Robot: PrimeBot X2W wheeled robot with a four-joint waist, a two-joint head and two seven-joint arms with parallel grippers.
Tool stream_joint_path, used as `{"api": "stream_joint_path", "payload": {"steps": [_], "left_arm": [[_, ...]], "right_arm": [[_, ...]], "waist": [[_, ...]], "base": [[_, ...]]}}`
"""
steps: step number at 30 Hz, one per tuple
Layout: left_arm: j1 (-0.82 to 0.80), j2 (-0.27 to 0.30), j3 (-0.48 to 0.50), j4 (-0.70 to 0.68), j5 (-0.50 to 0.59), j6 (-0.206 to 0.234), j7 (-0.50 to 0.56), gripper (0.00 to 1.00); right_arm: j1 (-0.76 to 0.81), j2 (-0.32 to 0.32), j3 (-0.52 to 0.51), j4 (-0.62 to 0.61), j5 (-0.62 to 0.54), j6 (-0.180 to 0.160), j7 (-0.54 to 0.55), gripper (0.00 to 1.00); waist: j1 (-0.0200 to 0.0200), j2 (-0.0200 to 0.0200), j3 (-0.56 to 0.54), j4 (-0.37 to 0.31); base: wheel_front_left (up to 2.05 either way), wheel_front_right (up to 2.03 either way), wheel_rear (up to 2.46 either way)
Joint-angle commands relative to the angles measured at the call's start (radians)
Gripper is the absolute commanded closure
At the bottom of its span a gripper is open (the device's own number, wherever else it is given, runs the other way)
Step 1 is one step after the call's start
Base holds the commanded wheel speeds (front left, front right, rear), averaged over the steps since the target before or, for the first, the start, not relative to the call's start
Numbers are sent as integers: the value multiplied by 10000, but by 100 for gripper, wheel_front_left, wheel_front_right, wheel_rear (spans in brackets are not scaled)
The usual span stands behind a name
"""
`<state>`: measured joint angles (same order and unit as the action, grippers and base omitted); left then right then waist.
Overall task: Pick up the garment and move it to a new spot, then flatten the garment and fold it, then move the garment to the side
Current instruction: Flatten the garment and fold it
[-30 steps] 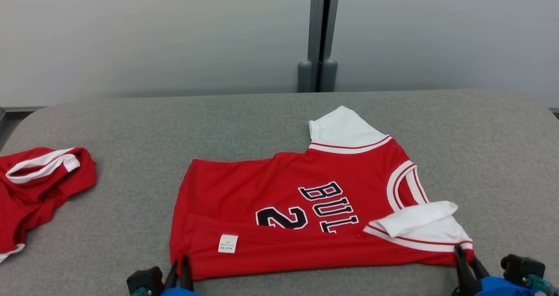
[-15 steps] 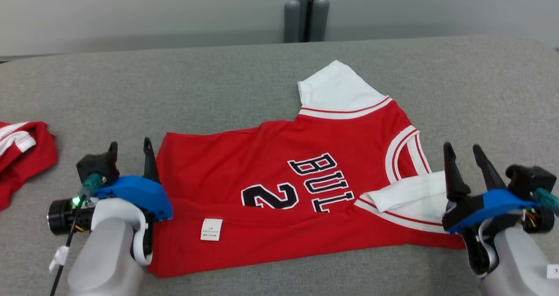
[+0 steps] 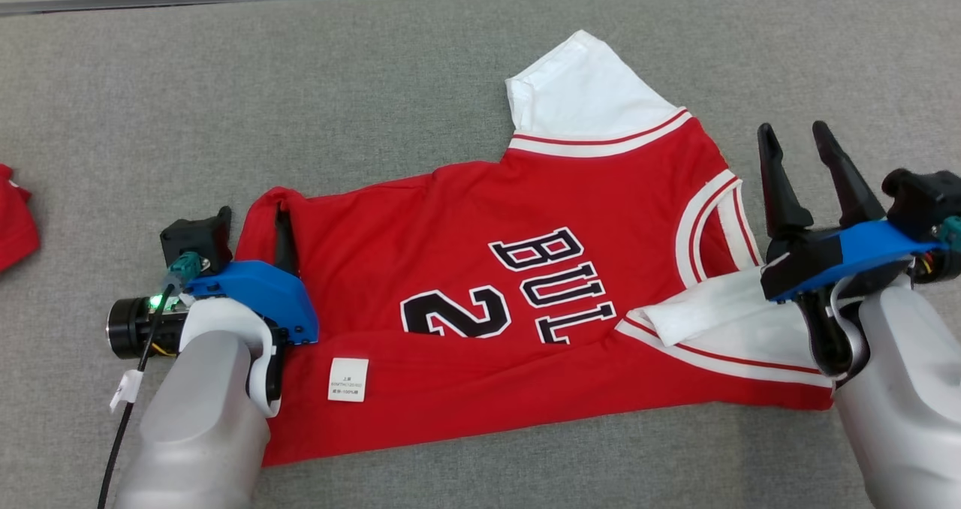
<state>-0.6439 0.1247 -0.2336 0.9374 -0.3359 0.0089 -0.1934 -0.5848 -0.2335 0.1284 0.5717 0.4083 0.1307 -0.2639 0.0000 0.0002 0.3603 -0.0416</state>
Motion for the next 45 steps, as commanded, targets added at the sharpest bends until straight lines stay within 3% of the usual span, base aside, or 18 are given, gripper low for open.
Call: {"api": "stream_joint_path", "payload": {"steps": [1,5,7,14,18,28,33,34,36,37,39,45], "left_arm": [[-96,-54,-38,202,6,20,-21,0],[-366,-196,-302,724,172,72,-44,2],[-569,-323,-461,930,243,-42,-44,100],[-1211,-684,-1066,1363,177,-295,-170,100],[-1351,-664,-1516,827,-270,-247,-518,100],[-807,-739,-3583,-2077,-1841,874,-723,100],[-771,-746,-4109,-2653,-2194,1182,-727,100],[-755,-745,-4160,-2747,-2273,1253,-727,100],[-775,-740,-4268,-2853,-2345,1351,-727,100],[-791,-741,-4298,-2900,-2373,1409,-728,100],[-829,-742,-4316,-2939,-2433,1478,-729,100],[-1025,-740,-3663,-3183,-2050,1764,-728,100]], "right_arm": [[-321,-112,120,60,31,1,-2,0],[-1187,-442,744,617,-55,1,35,0],[-1844,-605,1033,1064,-84,1,247,0],[-3933,-1181,1844,2836,-321,1,1307,0],[-4692,-1420,2202,3753,-317,1,1875,0],[-5689,-2358,2869,5470,-126,1,3170,0],[-5720,-2472,3121,5781,161,3,3689,0],[-5684,-2447,3205,5826,273,6,3839,3],[-5619,-2447,3420,5833,358,15,3977,95],[-5585,-2460,3497,5831,408,15,3962,100],[-5684,-2634,3560,5829,377,3,3672,100],[-6499,-2787,3103,5994,36,-2,1460,100]], "waist": [[0,-2,94,100],[0,-2,348,332],[0,-2,510,496],[0,-2,1061,1397],[0,-2,1276,2050],[0,-2,1636,3686],[0,-2,1743,4023],[0,-2,1753,4048],[0,-2,1769,4062],[0,-2,1759,4044],[0,-2,1742,3978],[0,-2,1624,3596]], "base": [[0,0,0],[0,0,0],[0,0,0],[0,0,0],[0,0,0],[0,0,0],[0,0,0],[0,0,0],[0,0,0],[0,0,0],[0,0,0],[0,0,0]]}}
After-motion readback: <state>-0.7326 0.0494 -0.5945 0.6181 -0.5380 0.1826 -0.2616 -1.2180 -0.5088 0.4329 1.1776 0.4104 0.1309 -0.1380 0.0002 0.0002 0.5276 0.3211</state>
